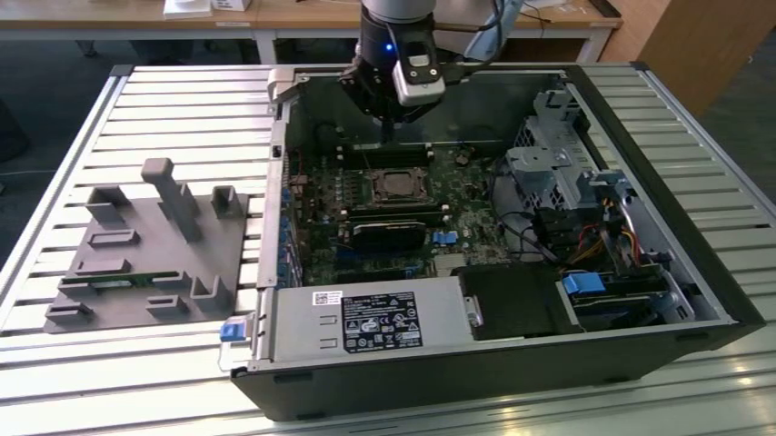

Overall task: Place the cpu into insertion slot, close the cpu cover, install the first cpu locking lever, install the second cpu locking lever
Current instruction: 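Install the first cpu locking lever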

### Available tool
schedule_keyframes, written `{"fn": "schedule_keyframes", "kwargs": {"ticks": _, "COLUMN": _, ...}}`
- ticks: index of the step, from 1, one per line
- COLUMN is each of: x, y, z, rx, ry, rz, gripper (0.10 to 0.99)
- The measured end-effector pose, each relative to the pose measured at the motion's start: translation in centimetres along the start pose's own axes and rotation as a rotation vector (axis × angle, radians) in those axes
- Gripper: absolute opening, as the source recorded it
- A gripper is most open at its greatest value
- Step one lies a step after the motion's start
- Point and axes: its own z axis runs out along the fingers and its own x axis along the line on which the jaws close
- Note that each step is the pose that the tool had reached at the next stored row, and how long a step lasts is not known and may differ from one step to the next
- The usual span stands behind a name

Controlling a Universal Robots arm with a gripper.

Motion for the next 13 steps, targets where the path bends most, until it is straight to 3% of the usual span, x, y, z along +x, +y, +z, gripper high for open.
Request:
{"fn": "schedule_keyframes", "kwargs": {"ticks": 10, "x": 0.00, "y": 0.00, "z": 0.15, "rx": 0.003, "ry": 0.0061, "rz": -0.181, "gripper": 0.106}}
{"fn": "schedule_keyframes", "kwargs": {"ticks": 13, "x": 0.20, "y": -0.08, "z": 0.19, "rx": 0.002, "ry": 0.0045, "rz": -0.198, "gripper": 0.106}}
